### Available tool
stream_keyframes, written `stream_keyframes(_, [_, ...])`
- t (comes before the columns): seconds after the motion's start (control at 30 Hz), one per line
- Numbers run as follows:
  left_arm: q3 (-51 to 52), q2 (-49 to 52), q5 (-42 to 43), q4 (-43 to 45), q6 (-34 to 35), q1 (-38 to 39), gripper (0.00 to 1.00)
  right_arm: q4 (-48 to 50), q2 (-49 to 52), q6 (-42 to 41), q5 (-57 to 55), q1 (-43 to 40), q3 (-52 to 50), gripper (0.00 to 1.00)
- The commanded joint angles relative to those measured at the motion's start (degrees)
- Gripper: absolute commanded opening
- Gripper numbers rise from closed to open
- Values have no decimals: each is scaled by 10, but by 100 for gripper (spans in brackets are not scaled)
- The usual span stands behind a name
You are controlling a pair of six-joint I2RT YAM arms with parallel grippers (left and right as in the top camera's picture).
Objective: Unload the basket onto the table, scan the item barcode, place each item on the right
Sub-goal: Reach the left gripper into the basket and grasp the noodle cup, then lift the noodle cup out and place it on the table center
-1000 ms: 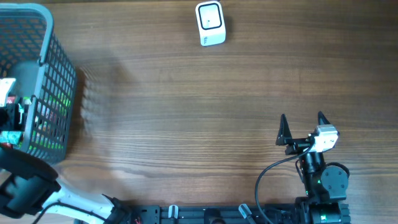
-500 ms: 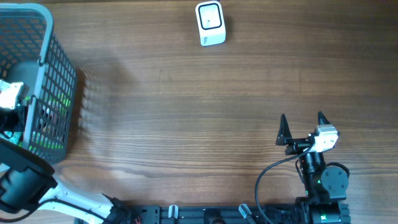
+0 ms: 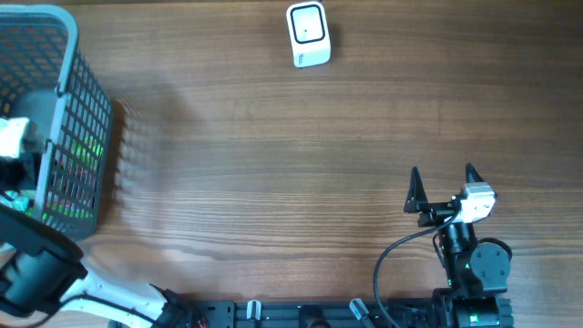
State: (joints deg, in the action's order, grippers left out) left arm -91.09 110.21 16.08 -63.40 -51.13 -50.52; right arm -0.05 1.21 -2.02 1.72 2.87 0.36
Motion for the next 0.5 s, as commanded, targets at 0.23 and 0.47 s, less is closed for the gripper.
stream_keyframes(0.23, [-203, -217, 12, 28, 192, 22, 72, 2, -3, 5, 9, -3, -1, 100])
stream_keyframes(0.47, [-203, -327, 15, -35, 312, 230, 71, 2, -3, 5, 9, -3, -1, 100])
